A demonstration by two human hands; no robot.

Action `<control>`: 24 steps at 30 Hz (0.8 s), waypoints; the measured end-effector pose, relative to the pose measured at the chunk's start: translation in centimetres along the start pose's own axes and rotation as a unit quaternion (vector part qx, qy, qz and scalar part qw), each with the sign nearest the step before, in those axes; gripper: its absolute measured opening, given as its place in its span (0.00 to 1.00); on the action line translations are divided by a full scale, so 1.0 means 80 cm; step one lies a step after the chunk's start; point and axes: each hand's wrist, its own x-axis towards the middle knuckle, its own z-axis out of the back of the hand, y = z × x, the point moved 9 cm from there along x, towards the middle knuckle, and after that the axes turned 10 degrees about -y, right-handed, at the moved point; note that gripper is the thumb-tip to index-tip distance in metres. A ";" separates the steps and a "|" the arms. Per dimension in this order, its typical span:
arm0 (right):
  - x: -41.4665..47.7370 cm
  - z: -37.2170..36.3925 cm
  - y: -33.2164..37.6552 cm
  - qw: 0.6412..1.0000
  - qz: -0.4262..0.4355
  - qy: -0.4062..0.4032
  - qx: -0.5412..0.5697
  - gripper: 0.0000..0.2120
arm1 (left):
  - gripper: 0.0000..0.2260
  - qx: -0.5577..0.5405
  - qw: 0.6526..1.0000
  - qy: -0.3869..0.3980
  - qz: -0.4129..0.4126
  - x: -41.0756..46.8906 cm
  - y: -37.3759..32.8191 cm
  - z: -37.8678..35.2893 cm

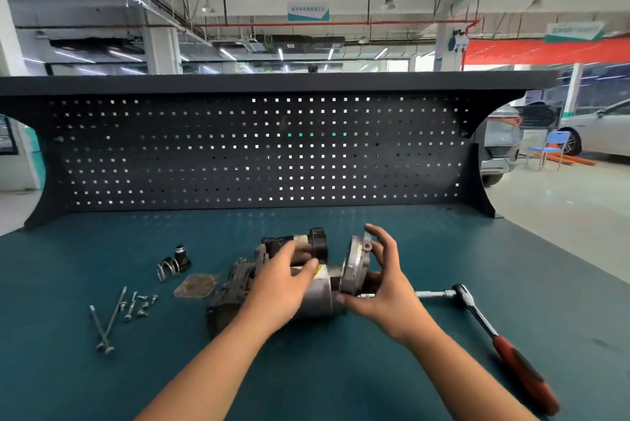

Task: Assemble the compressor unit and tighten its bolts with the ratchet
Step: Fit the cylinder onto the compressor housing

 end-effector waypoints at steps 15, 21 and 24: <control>0.020 0.029 -0.088 0.980 -0.142 0.019 0.136 0.40 | 0.46 0.451 0.863 0.115 -0.196 0.038 0.024 -0.103; 0.012 0.020 -0.089 0.985 -0.143 0.054 0.073 0.43 | 0.48 0.420 0.873 0.135 -0.210 0.029 0.025 -0.098; 0.009 0.021 -0.092 0.989 -0.136 0.052 -0.013 0.46 | 0.47 0.402 0.873 0.154 -0.231 0.016 0.025 -0.088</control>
